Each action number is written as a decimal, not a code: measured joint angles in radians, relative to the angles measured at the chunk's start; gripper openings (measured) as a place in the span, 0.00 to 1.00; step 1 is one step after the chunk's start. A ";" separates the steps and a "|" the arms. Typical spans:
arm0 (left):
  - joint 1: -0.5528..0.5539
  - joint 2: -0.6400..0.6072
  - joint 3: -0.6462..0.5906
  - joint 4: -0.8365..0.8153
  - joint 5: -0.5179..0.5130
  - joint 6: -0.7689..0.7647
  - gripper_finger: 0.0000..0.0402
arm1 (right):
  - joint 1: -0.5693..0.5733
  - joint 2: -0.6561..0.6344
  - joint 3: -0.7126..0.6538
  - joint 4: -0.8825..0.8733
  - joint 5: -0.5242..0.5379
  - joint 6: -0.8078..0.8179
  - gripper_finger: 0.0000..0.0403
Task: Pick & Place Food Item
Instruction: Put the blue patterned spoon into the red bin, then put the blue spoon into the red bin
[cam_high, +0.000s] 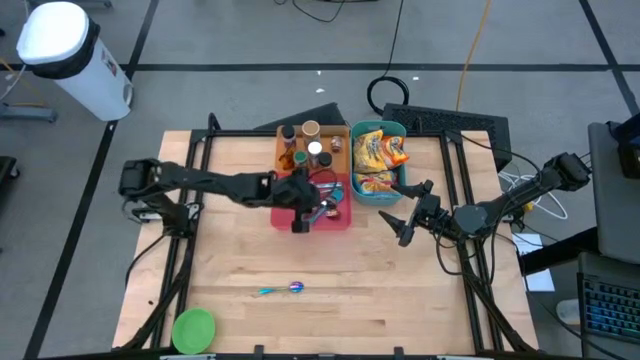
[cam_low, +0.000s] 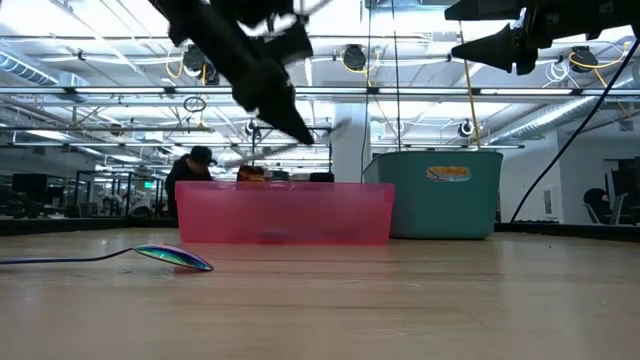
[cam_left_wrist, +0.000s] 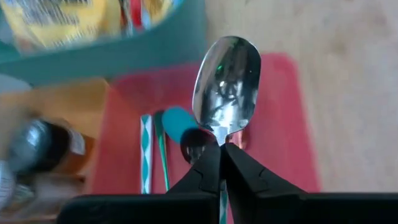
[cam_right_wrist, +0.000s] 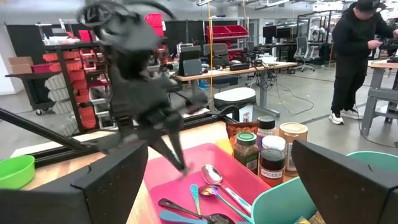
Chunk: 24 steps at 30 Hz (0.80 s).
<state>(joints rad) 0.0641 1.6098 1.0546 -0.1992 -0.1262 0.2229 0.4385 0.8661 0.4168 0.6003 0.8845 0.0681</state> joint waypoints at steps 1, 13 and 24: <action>0.016 0.020 0.000 0.001 0.019 -0.006 0.02 | 0.000 0.000 0.000 0.000 0.000 0.000 0.97; 0.058 0.162 0.000 0.029 0.058 -0.076 0.19 | 0.000 0.000 0.000 -0.002 0.000 -0.002 0.97; -0.036 0.022 0.001 -0.029 0.074 -0.193 0.42 | 0.000 0.000 0.000 -0.008 0.000 -0.001 0.97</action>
<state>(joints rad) 0.0286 1.6318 1.0557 -0.2286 -0.0525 0.0295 0.4381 0.8665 0.4171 0.5927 0.8849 0.0666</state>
